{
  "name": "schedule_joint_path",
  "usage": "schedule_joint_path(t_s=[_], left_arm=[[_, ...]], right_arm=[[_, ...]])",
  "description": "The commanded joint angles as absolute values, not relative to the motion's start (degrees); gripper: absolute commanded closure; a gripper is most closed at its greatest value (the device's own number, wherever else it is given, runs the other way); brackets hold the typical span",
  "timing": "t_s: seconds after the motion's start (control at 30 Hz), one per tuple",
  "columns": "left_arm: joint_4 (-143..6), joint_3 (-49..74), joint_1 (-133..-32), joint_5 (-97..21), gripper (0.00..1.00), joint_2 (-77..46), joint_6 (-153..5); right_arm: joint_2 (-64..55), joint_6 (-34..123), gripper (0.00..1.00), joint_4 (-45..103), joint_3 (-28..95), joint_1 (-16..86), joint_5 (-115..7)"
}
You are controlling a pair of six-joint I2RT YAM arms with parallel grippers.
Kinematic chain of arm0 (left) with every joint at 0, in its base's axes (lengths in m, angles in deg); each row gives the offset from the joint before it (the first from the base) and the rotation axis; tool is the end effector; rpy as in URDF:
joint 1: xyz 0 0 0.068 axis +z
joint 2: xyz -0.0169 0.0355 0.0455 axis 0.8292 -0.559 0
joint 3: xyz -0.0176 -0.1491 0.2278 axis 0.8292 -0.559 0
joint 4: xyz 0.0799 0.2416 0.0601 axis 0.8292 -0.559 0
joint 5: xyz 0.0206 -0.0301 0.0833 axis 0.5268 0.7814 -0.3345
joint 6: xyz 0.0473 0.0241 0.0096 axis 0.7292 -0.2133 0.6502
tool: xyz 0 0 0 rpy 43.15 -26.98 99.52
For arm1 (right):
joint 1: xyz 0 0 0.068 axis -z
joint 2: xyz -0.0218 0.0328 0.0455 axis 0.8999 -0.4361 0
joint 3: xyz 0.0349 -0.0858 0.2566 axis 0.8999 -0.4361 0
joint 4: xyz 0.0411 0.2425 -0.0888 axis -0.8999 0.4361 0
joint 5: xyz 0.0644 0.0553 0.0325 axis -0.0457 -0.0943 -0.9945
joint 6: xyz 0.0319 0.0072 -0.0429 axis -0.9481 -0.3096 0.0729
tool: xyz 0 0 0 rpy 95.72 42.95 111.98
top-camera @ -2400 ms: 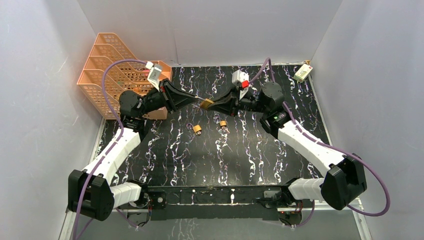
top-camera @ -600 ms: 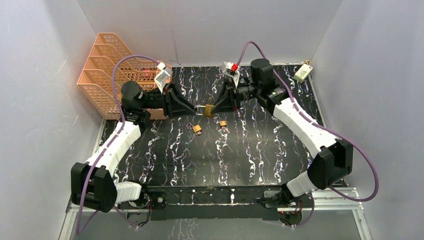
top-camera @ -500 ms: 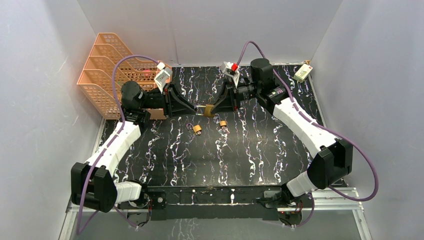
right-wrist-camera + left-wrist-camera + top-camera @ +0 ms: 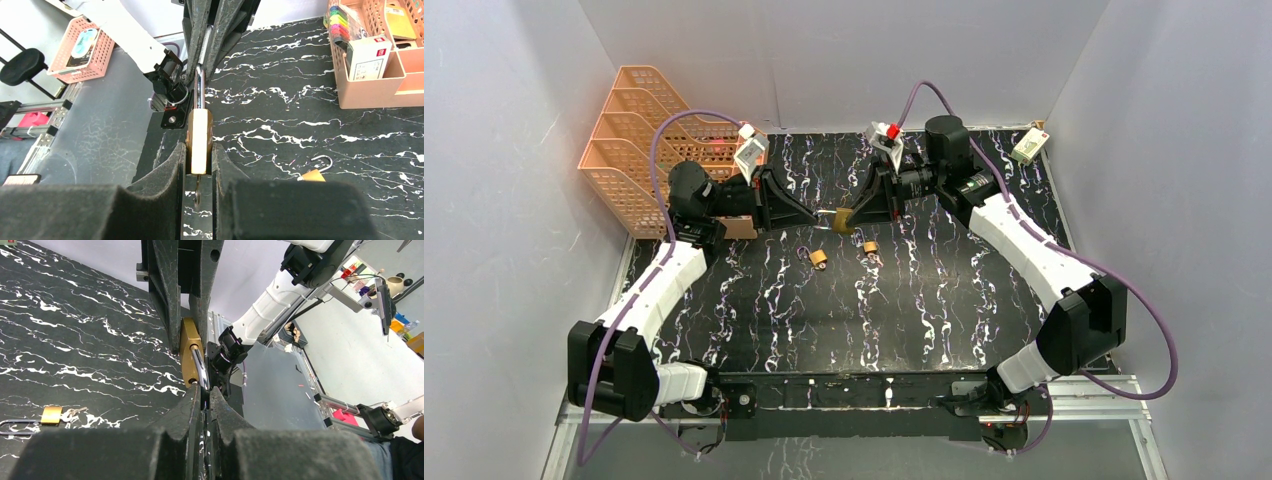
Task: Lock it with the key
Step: Lock the lock.
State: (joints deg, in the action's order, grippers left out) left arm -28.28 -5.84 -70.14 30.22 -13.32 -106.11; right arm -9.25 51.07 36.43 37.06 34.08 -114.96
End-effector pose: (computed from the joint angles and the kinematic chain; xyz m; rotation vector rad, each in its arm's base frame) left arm 0.2529 -0.0993 0.3745 0.9847 1.3835 -1.5476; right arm 0.2726 0.1963 0.3864 -1.2907 1.3874 1.4485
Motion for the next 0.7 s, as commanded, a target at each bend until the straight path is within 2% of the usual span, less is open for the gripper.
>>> schedule_joint_path(t_s=[0.0,0.67], left_arm=[[-26.4,-6.5,-72.6,29.2,1.00,-13.8,-106.3],[-26.1,-9.0,-75.8,24.9,1.00,-15.6,-104.0]], right_arm=[[-9.5,48.5,1.00,29.0,40.4,33.0,-116.7],[-11.8,41.8,1.00,18.8,40.6,30.3,-117.0]])
